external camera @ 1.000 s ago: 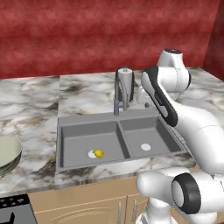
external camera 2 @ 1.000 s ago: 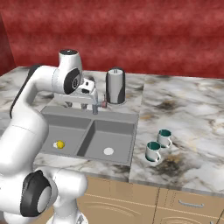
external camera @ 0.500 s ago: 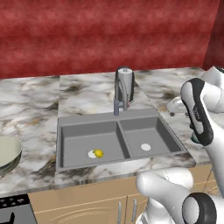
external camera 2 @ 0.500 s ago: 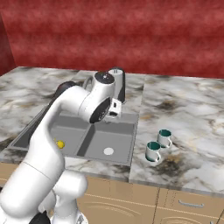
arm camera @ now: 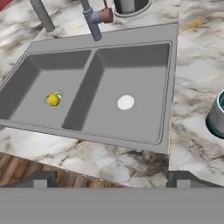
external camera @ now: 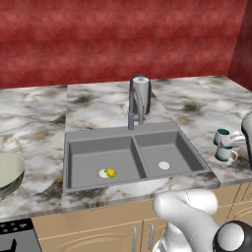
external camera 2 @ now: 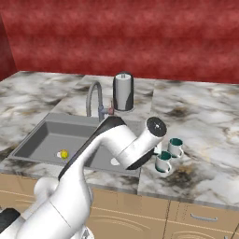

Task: Clear the mugs and bowl far away from the sink.

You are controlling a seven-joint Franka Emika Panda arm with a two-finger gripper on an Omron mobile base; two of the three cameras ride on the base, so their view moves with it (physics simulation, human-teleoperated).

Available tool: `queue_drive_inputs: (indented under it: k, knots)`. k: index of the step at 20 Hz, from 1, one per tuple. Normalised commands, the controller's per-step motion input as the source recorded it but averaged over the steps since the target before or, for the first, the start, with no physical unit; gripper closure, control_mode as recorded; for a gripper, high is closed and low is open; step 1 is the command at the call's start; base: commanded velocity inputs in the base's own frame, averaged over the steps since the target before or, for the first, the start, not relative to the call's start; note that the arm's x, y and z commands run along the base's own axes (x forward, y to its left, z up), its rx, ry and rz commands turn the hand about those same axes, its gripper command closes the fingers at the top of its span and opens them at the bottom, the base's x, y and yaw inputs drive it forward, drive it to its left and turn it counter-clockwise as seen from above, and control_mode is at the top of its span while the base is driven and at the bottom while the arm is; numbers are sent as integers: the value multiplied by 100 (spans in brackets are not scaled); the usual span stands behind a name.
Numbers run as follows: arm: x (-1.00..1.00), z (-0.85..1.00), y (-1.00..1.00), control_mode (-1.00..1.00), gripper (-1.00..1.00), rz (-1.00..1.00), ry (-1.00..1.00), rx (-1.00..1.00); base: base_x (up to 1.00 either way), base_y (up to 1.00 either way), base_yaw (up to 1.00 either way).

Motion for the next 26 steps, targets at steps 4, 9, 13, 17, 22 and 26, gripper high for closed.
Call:
queue_drive_inputs:
  k: [4, 9, 13, 17, 22, 26]
  knots:
    - [-1, -29, -67, -100, -100, 19, -6, 1, 0, 0, 0]
    - [0, -20, -76, -100, -100, 20, -4, 1, 0, 0, 0]
    - [0, -20, -85, -100, -100, 20, -10, 0, 0, 0, 0]
    - [0, -26, -78, -100, -100, 20, -11, 0, 0, 0, 0]
    - [0, -30, -49, -100, -100, 15, -15, 0, 0, 0, 0]
    - [0, -37, -19, -100, -100, 5, -30, 0, 0, 0, 0]
